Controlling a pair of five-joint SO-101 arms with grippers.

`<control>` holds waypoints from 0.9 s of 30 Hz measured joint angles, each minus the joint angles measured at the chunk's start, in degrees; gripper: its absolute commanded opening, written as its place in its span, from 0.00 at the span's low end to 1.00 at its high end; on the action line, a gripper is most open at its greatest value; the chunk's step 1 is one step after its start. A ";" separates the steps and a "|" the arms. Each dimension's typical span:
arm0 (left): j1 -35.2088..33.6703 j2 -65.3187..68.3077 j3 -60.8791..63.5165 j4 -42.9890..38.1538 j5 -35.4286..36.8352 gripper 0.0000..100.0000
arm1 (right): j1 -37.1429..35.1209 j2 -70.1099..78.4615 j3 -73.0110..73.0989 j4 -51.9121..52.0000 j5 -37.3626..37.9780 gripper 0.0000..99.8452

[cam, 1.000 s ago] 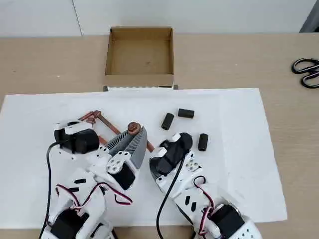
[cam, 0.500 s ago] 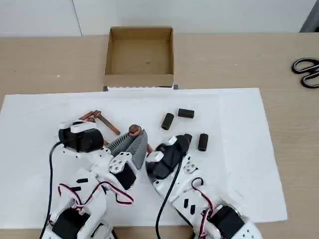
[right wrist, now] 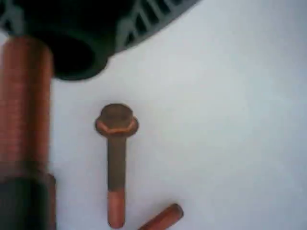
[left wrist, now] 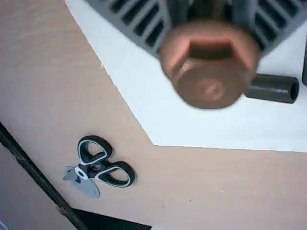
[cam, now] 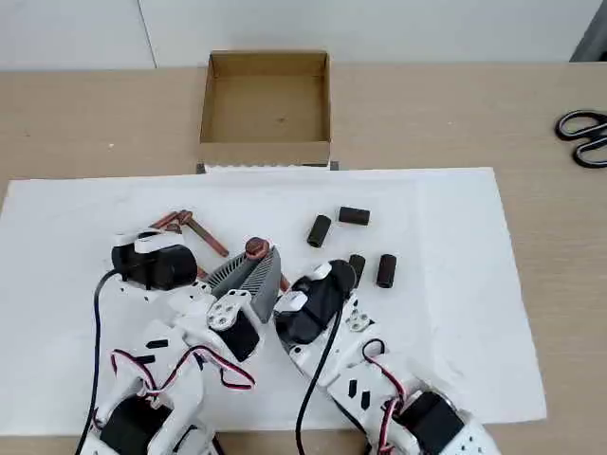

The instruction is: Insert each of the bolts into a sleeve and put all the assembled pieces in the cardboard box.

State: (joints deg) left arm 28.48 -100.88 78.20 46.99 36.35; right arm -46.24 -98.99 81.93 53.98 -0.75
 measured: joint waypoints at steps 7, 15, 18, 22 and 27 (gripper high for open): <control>0.00 0.00 0.00 0.00 -3.43 0.00 | 0.00 -0.35 -0.26 0.70 0.09 0.00; 0.00 0.00 0.00 0.00 -4.92 0.00 | 0.00 -0.35 -0.26 0.70 0.26 0.00; 0.00 0.00 0.00 0.00 -4.92 0.00 | 0.00 -0.35 -0.26 0.70 0.26 0.00; 0.79 0.00 0.00 0.26 -5.01 0.00 | 0.00 -0.35 -0.26 0.70 0.26 0.00; 2.81 0.09 0.09 3.60 -5.01 0.00 | 0.09 -0.35 -0.70 0.79 0.26 0.00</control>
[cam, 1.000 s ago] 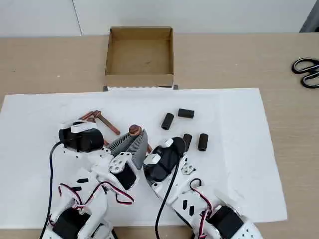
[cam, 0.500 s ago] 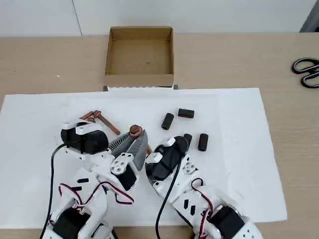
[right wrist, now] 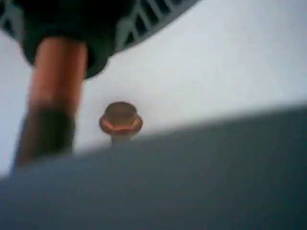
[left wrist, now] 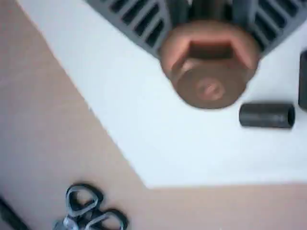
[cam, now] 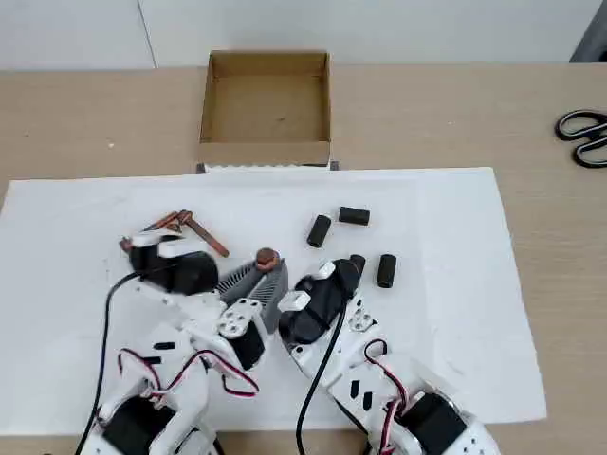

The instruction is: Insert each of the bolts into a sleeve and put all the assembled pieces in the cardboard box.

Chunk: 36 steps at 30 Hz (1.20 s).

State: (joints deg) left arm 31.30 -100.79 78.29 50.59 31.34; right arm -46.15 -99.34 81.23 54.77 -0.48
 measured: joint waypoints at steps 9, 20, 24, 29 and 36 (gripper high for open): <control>0.53 0.00 -0.09 1.41 0.00 0.00 | 1.32 0.00 -0.35 -0.09 0.79 0.00; 0.79 -0.70 0.44 7.91 0.09 0.00 | 1.23 0.09 -0.53 -3.16 6.42 0.00; 0.79 -0.70 0.62 8.00 0.00 0.00 | 1.23 0.09 -0.79 -3.16 6.42 0.00; 1.14 -0.79 2.37 8.00 -1.14 0.01 | 1.23 0.18 -0.70 -3.16 6.33 0.00; 0.79 -0.79 2.55 8.09 -2.29 0.19 | 1.32 0.18 -0.70 -3.08 6.68 0.00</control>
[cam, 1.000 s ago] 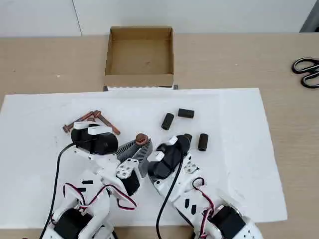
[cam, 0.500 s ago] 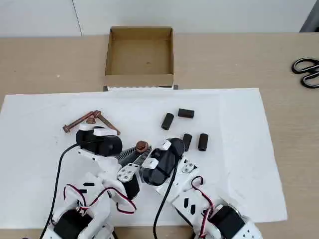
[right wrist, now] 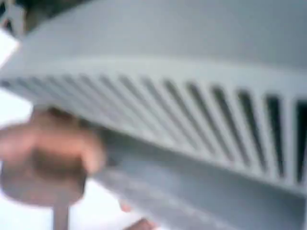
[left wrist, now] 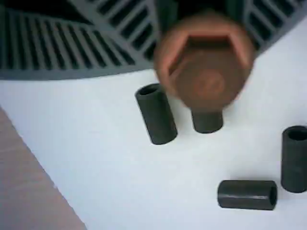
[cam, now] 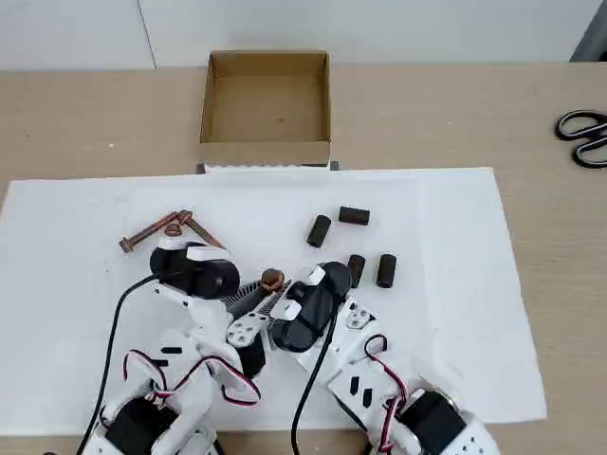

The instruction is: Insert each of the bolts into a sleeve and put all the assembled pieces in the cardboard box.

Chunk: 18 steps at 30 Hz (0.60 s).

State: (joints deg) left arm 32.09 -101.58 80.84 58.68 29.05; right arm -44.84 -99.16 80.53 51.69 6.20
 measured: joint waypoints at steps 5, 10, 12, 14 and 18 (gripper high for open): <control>-0.35 0.00 0.79 0.88 -0.26 0.21 | 0.53 0.00 -0.35 0.00 -0.09 0.00; -0.35 0.00 0.70 0.97 -0.44 0.21 | 0.53 0.00 -0.62 0.00 -0.09 0.00; -0.35 0.09 0.35 0.97 -0.53 0.21 | 0.53 0.00 -0.62 0.00 -0.09 0.00; -0.35 0.62 -1.14 1.05 -0.53 0.21 | 0.53 -0.09 -0.79 -0.09 -0.09 0.00; 0.00 0.53 -5.19 1.41 -0.97 0.19 | 0.26 -0.09 -0.62 -0.09 -0.09 0.00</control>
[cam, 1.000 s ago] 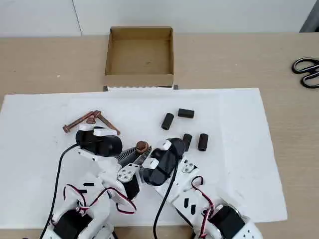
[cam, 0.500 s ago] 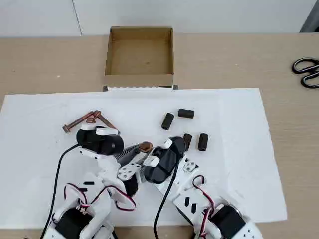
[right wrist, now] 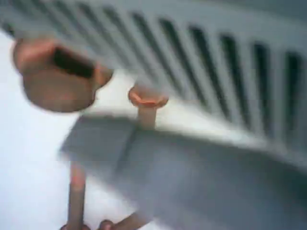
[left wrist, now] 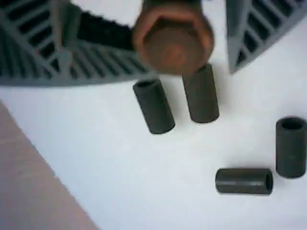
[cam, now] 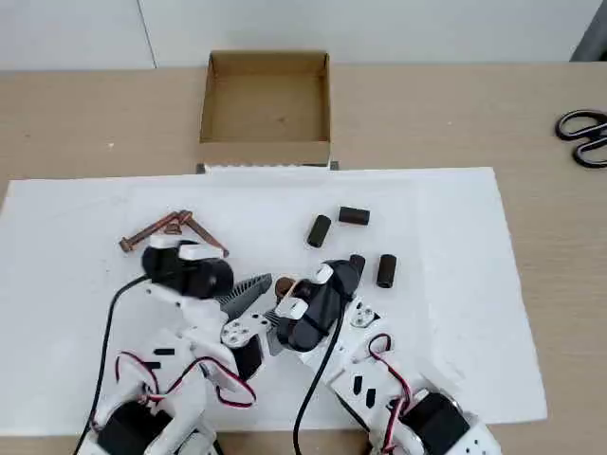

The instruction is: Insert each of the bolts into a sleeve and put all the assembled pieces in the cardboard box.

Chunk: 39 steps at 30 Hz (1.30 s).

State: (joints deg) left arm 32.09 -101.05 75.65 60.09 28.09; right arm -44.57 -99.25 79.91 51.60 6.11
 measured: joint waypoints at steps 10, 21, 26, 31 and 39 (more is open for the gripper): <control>-1.05 -0.44 -4.92 0.79 -1.23 0.00 | 0.09 0.00 -0.09 0.00 0.00 0.00; -23.56 -0.26 3.96 0.79 -20.66 0.01 | 11.87 0.00 -0.09 0.00 -3.34 0.00; -30.95 0.09 10.90 0.79 -21.63 0.01 | 17.76 0.79 -0.18 -5.01 -4.04 0.00; -32.18 0.09 15.30 0.79 -21.80 0.01 | 21.98 12.04 -6.77 -9.76 -4.04 0.00; -32.18 0.09 18.11 -2.11 -21.80 0.01 | 23.03 48.62 -36.31 -12.48 -4.04 0.00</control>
State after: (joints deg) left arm -0.09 -100.97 93.76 57.98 6.29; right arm -21.54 -50.64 43.60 39.12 2.07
